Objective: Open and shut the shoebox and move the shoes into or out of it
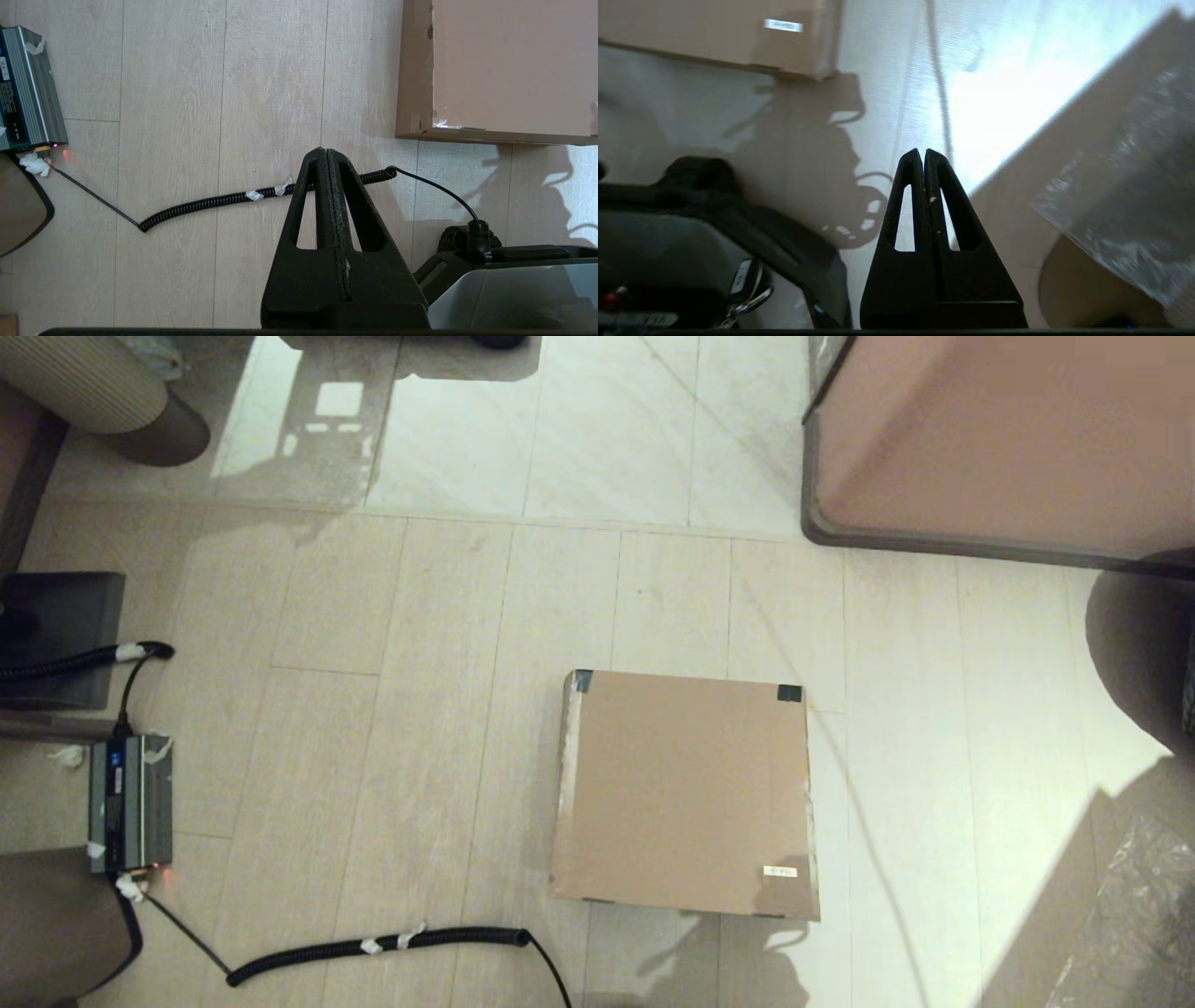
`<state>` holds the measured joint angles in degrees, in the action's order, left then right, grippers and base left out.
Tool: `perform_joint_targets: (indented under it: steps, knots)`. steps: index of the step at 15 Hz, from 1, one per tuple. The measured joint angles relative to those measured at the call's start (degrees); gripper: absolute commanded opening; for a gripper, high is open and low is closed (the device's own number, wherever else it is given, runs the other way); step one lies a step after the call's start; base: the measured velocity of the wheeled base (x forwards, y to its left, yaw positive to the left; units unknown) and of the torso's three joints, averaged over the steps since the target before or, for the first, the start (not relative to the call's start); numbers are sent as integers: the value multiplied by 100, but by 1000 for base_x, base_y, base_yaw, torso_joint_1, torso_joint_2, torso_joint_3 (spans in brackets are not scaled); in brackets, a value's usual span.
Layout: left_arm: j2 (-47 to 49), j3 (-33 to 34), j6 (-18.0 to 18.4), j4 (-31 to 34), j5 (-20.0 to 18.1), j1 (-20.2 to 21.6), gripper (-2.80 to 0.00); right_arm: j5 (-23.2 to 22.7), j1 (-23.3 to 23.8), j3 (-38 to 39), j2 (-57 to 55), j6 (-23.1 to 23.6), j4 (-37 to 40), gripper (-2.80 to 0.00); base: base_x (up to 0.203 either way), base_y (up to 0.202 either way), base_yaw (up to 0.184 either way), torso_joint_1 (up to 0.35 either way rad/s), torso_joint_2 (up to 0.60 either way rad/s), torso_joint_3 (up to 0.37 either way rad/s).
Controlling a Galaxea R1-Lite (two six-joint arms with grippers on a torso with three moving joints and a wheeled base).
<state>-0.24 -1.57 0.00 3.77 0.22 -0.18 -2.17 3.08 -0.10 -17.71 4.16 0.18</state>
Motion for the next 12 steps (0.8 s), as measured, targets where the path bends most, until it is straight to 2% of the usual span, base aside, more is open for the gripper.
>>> perform_joint_targets:
  steps: [3, 8, 12]
  knots:
    - [2, 0, 2, 0, 2, 0, -280, 9, -356, 0, 424, -37, 6, -280, 0, 0, 0, 0, 0, 0]
    - [2, 0, 0, 0, 2, 0, -280, 78, -298, 7, 1470, -327, 0, -280, 0, 0, 0, 0, 0, 0]
    - [4, 0, 2, 0, 2, 0, -280, 233, -292, 10, 1716, -358, 0, -280, 0, 0, 0, 0, 0, 0]
